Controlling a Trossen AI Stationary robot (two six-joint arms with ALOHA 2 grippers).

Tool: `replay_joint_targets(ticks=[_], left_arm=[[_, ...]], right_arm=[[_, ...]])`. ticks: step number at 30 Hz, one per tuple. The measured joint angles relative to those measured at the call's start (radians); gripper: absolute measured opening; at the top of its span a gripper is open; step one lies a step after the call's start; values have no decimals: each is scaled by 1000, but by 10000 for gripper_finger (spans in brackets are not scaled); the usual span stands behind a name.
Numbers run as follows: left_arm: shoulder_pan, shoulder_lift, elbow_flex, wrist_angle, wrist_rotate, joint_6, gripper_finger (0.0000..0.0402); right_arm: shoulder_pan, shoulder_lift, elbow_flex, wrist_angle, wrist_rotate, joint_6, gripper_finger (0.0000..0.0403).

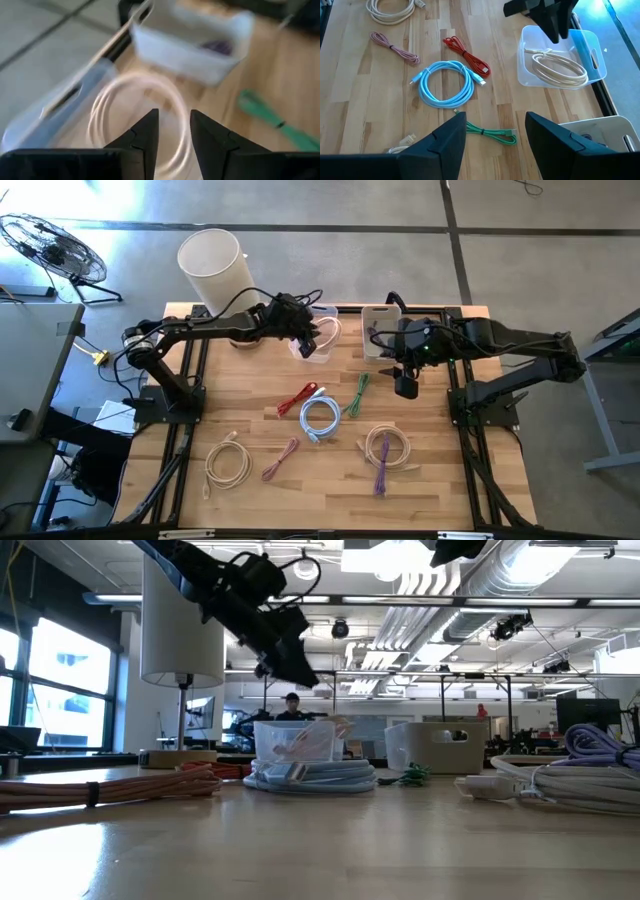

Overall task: Pick & Place USB Port
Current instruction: Put the purple charger cable into the gray bin

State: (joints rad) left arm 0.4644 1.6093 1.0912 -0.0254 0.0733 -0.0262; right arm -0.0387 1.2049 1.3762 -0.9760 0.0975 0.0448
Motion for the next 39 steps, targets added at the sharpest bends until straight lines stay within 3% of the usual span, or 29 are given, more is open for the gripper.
replay_joint_targets(ticks=[10, 14, 18, 21, 27, 32, 39], left_arm=[[-60, -3, 11, 470, 482, 113, 110], [-134, -34, 60, 422, 564, 213, 93], [-214, -81, 128, 187, 592, 342, 24], [-271, -134, 191, -73, 487, 438, 11], [-413, -214, 338, -521, 138, 524, 4], [-558, -269, 400, -708, -129, 453, 2], [-753, -302, 402, -892, -418, 261, 1]], right_arm=[[1, 0, 0, -7, -62, 0, 197], [9, 0, 0, -10, -70, -2, 197], [13, -1, 0, -18, -70, -5, 197], [13, -1, 0, -23, -83, -8, 197], [13, -2, 0, -33, -106, 3, 197], [-2, 5, 0, -60, -115, 59, 197], [81, 11, 0, -99, -251, -56, 175]])
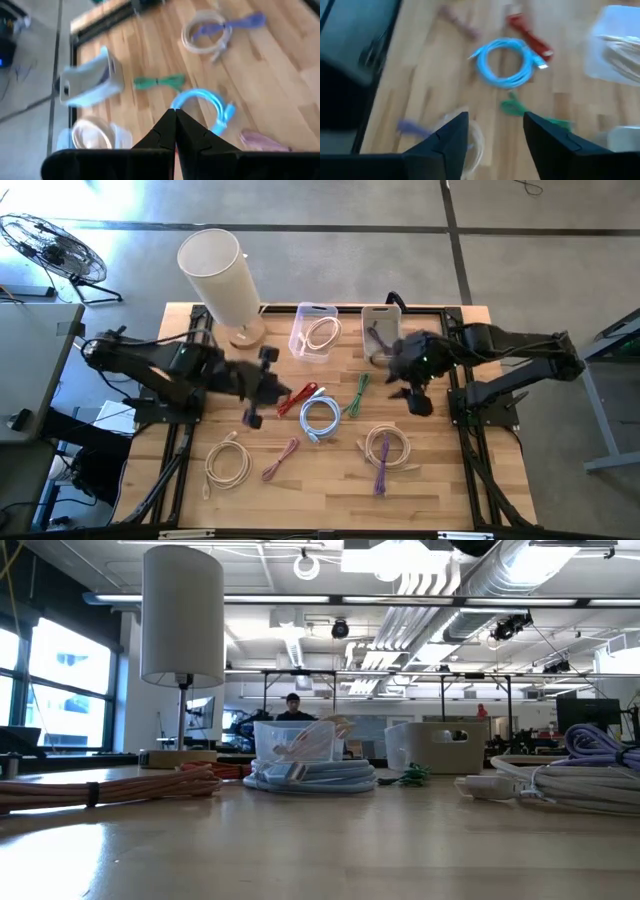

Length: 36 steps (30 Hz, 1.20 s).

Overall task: Pick & Place USB Port
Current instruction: Put the purple charger cable into the gray bin

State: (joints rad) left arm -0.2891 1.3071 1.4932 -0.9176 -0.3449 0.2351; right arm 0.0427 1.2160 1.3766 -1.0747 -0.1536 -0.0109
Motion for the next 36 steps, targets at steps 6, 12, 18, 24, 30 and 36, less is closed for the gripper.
replay_joint_targets(ticks=[6, 12, 18, 24, 30, 36], left_arm=[[-105, 1, -44, -44, -76, -111, 0], [-162, 1, -96, -64, -76, -182, 0], [-200, 1, -129, -107, -63, -246, 0], [-226, 1, -154, -102, -36, -274, 0], [-268, 1, -202, -70, -37, -290, 0], [-303, 1, -263, -52, -35, -349, 0]], right_arm=[[122, 0, 0, -54, -6, -83, 142], [227, 31, 0, -24, 88, 61, 141], [281, 110, 0, 64, 1, 191, 145], [330, 193, 0, 127, -130, 87, 144], [418, 270, 0, 138, -44, 54, 146], [446, 355, 0, 104, 77, 101, 165]])
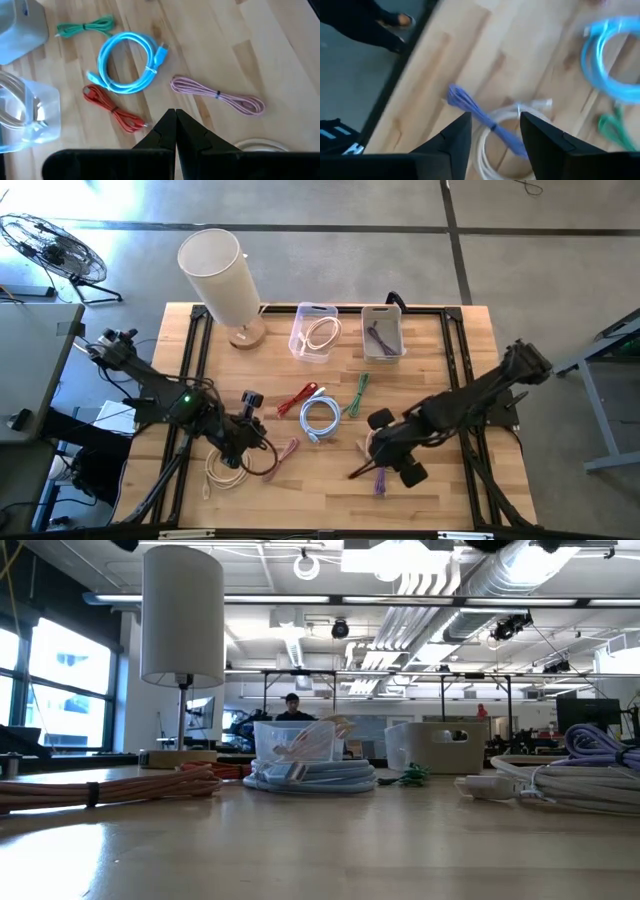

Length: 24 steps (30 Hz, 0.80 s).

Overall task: Pick & Place USB Port
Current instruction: Put the purple charger cable into the gray bin

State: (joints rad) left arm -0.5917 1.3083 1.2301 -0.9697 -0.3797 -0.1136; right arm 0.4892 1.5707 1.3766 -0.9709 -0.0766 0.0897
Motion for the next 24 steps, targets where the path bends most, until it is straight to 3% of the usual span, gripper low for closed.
replay_joint_targets(ticks=[3, 8, 16, 20, 24], left_arm=[[-7, 0, -22, 10, 8, -18, 0], [-4, 0, -36, 43, 20, -25, 0], [-5, 0, -36, 47, 21, -23, 0], [-5, 0, -36, 49, 16, -23, 0], [-5, 0, -36, 49, 14, -23, 0]], right_arm=[[-4, 42, 0, -45, -15, 14, 176], [50, 84, 0, -69, -42, -204, 181], [101, 151, 0, -73, 185, -492, 181], [89, 167, 0, -59, 223, -544, 181], [86, 187, 0, -55, 179, -545, 181]])
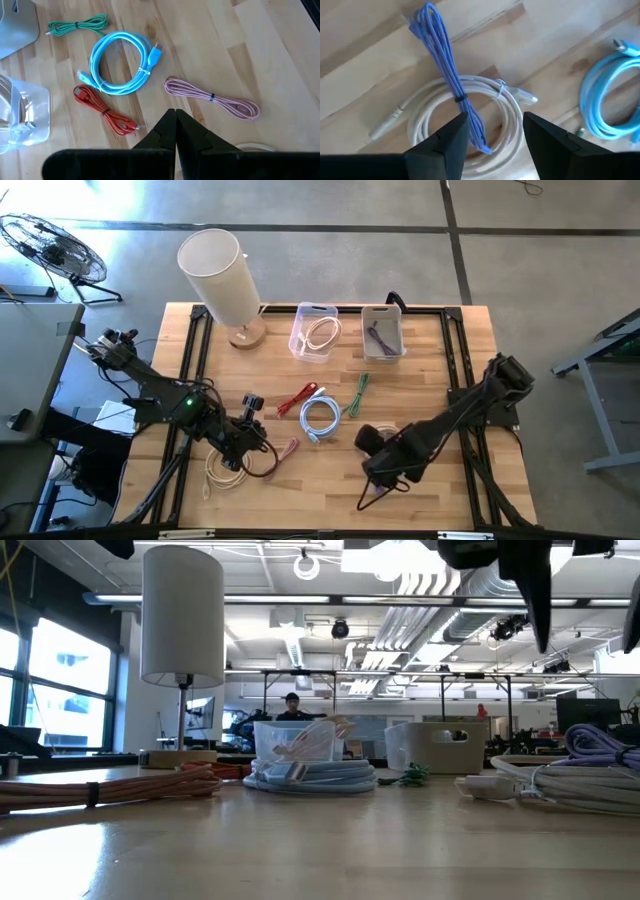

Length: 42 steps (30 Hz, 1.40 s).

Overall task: Pick & Place USB Port
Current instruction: Put the purple charger cable into the gray bin

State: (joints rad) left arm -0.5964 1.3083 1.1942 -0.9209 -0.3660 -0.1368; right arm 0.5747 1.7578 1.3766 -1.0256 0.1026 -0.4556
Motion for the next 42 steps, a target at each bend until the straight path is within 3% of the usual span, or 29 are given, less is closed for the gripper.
replay_joint_targets(ticks=[6, 23, 35, 38, 42], left_arm=[[0, 0, 0, 10, -2, 0, 0], [-2, 0, 0, 66, 44, -3, 0], [-2, 0, 0, 104, 37, -7, 0], [-2, 0, 0, 106, 34, -7, 0], [-2, 0, 1, 112, 34, -7, 0]], right_arm=[[41, 68, 0, 6, -117, -24, 181], [65, 189, 0, 168, -128, -31, 181], [60, 228, 0, 200, -136, 51, 179], [56, 246, 0, 202, -142, 113, 158], [46, 263, 0, 205, -149, 236, 102]])
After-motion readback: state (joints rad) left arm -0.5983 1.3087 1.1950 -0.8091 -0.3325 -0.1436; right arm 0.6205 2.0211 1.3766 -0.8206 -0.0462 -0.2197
